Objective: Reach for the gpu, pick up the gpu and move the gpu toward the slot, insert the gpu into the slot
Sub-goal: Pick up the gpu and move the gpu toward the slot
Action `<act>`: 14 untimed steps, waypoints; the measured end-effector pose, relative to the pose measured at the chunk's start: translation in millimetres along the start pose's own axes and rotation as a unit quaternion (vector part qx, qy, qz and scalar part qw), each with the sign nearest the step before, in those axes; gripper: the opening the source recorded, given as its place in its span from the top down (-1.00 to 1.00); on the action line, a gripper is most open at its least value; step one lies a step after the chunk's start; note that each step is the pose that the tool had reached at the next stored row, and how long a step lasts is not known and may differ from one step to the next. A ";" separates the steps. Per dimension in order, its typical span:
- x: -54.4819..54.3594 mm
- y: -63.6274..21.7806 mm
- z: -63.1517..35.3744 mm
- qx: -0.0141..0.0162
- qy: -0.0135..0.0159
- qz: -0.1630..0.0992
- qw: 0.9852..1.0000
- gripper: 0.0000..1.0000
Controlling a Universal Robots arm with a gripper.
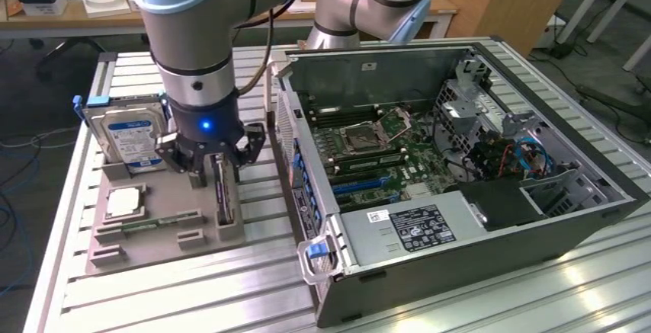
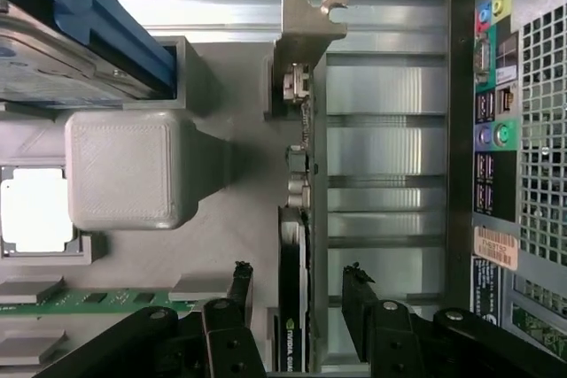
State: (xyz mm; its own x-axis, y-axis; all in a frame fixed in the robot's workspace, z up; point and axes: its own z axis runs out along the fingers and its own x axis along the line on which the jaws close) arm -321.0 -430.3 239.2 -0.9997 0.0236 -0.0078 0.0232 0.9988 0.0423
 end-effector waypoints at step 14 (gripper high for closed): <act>0.2 8.4 11.7 0.000 0.000 0.000 1.000 -0.06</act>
State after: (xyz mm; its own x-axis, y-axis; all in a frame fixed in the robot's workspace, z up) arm -320.8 -421.4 227.9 -0.9997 0.0233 -0.0079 0.0229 0.9988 0.0422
